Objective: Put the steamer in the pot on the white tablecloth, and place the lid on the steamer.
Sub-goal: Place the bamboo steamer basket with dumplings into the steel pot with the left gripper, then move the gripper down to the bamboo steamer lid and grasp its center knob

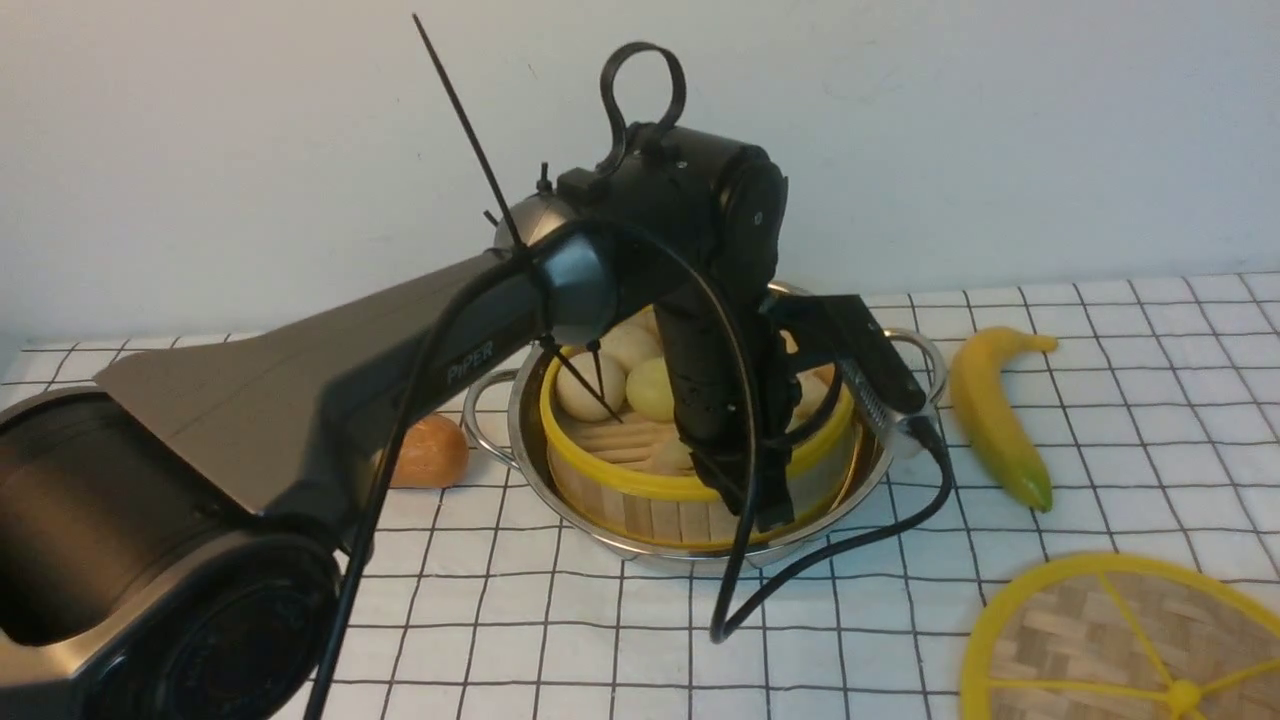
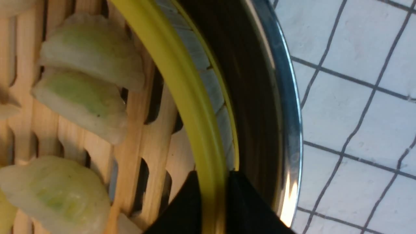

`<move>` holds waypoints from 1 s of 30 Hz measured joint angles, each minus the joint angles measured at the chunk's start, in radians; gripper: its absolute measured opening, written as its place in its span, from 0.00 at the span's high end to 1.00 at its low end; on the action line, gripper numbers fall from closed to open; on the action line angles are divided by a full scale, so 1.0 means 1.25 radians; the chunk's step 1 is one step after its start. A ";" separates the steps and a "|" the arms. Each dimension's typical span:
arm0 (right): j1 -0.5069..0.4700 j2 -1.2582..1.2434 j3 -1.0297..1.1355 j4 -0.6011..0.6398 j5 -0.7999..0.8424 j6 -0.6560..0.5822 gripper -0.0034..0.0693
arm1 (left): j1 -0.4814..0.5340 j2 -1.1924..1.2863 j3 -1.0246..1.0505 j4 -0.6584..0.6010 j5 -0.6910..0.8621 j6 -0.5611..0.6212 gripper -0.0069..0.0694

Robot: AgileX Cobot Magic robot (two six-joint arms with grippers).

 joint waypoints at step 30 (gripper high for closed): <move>0.000 0.000 0.000 0.000 0.000 0.000 0.62 | 0.000 -0.283 -0.026 0.090 -0.052 -0.283 0.22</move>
